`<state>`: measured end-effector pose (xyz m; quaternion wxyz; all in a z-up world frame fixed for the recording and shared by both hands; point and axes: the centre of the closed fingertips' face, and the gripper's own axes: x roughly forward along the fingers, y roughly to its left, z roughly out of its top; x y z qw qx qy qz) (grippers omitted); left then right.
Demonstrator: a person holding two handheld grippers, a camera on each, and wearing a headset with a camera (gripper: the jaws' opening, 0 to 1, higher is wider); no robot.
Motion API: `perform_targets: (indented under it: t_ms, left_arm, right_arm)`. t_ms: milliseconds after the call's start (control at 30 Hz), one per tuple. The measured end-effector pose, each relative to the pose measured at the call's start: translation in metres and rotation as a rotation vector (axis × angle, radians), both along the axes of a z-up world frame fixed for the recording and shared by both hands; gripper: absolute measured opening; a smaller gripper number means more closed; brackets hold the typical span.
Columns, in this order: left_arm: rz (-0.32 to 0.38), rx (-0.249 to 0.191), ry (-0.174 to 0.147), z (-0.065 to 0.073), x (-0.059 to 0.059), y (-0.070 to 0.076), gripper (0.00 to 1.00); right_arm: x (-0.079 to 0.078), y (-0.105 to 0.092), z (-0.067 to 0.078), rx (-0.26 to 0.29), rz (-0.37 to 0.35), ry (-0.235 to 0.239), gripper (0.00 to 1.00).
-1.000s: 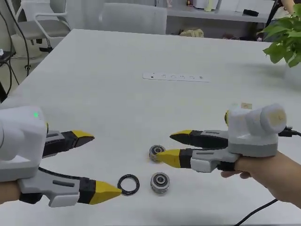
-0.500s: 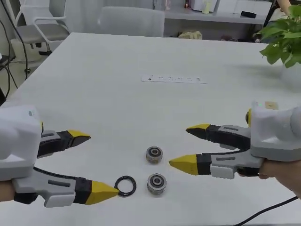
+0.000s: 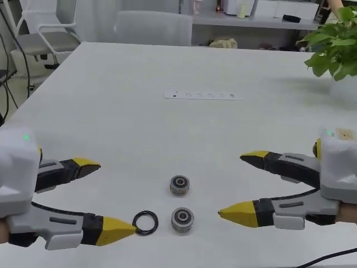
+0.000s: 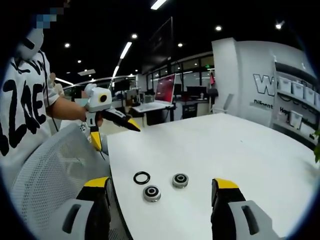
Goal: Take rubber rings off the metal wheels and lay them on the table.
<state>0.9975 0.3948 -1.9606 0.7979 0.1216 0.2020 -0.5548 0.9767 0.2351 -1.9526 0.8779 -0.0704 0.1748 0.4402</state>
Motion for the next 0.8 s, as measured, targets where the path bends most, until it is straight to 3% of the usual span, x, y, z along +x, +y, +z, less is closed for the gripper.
perform_targets:
  t_ms: [367, 800]
  left_arm:
    - [0.01, 0.007, -0.003, 0.002, 0.001, 0.001, 0.84]
    - [0.011, 0.013, -0.017, 0.007, 0.002, 0.001, 0.84]
  right_arm:
    - [-0.013, -0.015, -0.005, -0.022, -0.009, 0.02, 0.93]
    - [-0.017, -0.025, -0.005, -0.048, -0.019, 0.007, 0.96]
